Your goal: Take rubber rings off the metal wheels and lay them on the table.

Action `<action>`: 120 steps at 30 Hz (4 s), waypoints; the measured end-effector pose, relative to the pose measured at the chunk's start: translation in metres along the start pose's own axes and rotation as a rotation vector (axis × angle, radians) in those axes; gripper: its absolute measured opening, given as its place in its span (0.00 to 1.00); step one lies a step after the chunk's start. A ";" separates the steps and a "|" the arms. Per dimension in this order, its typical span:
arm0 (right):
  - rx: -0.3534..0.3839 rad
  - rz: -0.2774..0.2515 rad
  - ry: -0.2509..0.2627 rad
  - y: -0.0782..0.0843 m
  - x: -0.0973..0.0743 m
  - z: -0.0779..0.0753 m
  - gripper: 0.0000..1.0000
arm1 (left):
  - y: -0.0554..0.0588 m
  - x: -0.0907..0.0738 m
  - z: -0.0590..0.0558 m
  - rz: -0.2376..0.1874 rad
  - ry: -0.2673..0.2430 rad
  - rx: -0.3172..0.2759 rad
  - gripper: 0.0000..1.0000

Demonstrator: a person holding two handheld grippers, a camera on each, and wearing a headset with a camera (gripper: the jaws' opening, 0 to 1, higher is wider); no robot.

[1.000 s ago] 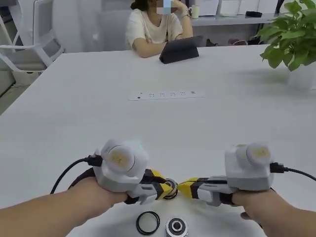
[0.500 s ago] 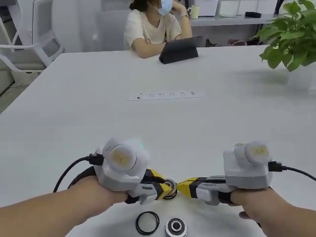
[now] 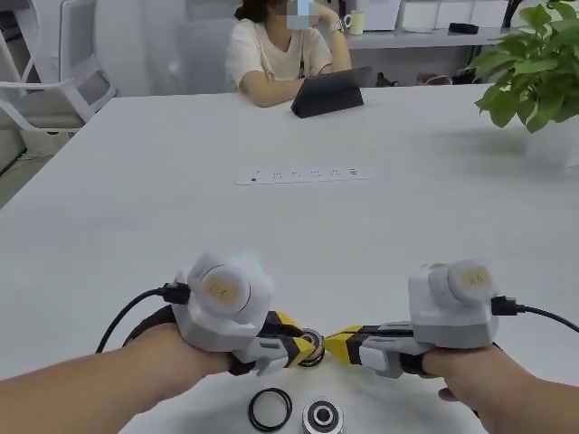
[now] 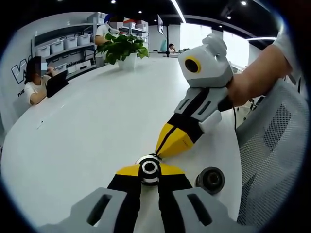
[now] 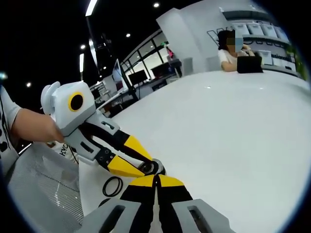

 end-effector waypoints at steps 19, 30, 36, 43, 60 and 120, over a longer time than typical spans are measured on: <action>-0.019 0.006 -0.001 0.000 0.000 0.001 0.00 | 0.000 0.000 0.000 0.001 -0.007 -0.032 0.08; 0.024 -0.010 -0.002 0.000 0.000 0.001 0.00 | 0.000 0.000 0.000 0.006 -0.006 0.013 0.07; 0.026 -0.014 0.003 0.000 0.000 -0.001 0.00 | 0.000 0.000 0.000 0.007 0.000 0.018 0.07; 0.033 -0.018 0.003 -0.002 0.000 0.000 0.00 | 0.001 -0.001 0.000 0.007 -0.002 0.019 0.07; 0.006 -0.016 0.000 -0.003 -0.001 0.003 0.00 | 0.001 -0.001 -0.001 0.010 -0.005 0.032 0.06; -0.008 -0.041 -0.028 -0.014 -0.003 0.010 0.00 | -0.004 -0.008 0.000 -0.014 -0.013 -0.007 0.22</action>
Point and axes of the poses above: the centre of the closed fingertips' face, and the gripper's own axes: x roughly forward along the fingers, z roughly to its left, y roughly out of its underside, the point moved 1 cm from there along -x, roughly backward along the fingers, and after that the axes turned 2 degrees about -y, right-handed, at the moved point
